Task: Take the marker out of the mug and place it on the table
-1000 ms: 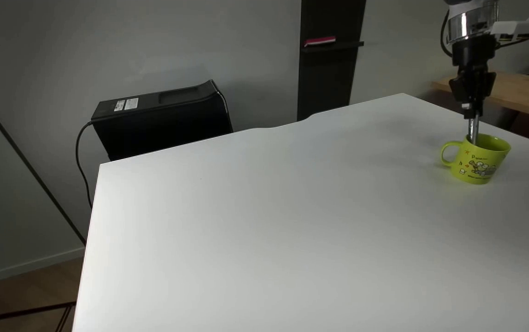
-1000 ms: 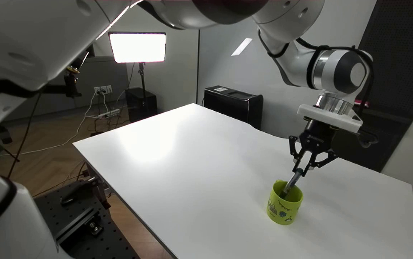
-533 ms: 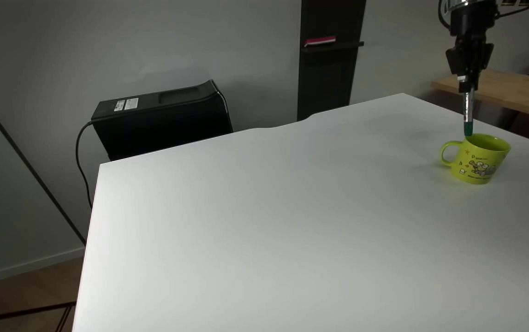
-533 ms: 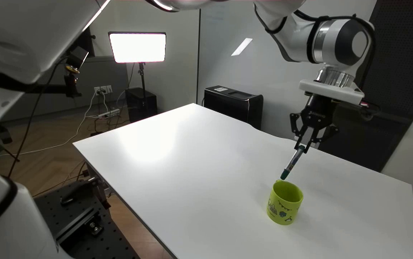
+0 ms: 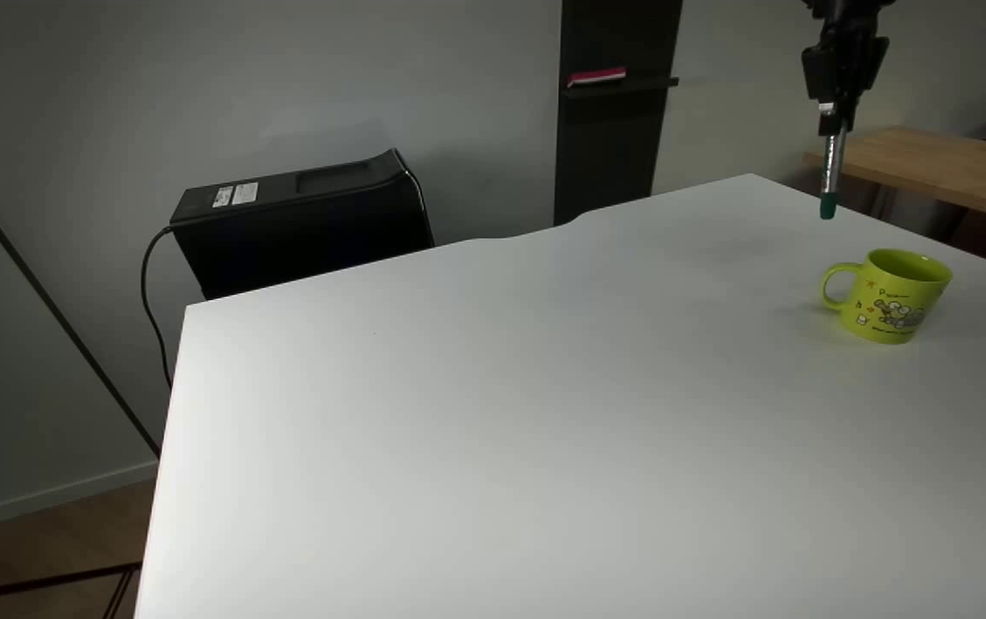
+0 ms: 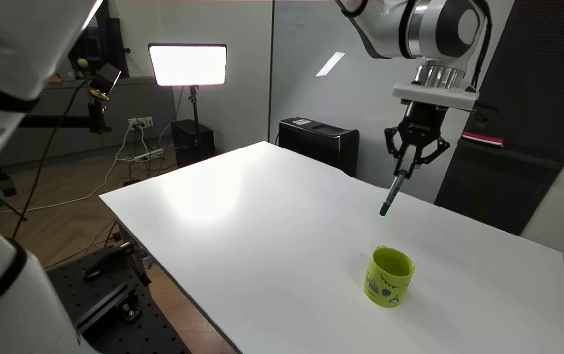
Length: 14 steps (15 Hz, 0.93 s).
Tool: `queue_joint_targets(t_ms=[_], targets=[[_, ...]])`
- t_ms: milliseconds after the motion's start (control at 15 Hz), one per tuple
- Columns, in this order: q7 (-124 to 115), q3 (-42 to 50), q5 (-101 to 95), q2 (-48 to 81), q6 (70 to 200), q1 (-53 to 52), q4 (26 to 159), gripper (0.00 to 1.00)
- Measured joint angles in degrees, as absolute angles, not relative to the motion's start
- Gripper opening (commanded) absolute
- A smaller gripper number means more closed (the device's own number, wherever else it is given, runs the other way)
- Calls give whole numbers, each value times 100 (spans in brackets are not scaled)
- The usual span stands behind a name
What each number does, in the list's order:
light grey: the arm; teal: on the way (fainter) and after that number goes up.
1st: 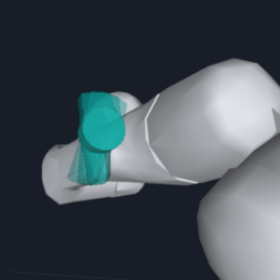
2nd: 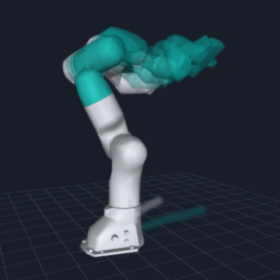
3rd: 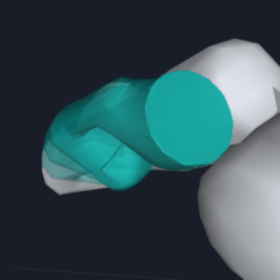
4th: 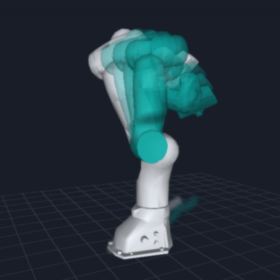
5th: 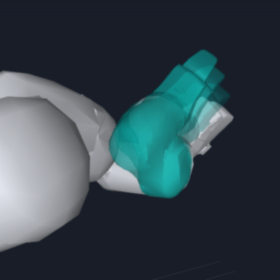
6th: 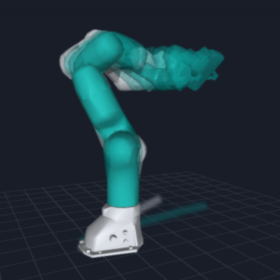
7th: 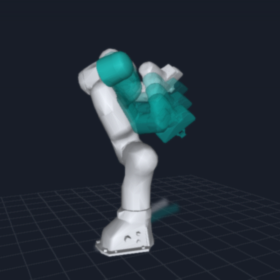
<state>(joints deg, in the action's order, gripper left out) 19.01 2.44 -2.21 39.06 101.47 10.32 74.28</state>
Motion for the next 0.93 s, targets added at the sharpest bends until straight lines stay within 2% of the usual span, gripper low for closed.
queue_joint_targets(t_ms=[667, 933], targets=[[1426, 46, -487, 3426, 14430, 98, 10292, 6], [663, 327, -1042, 3427, 16421, -448, 11105, 6]])
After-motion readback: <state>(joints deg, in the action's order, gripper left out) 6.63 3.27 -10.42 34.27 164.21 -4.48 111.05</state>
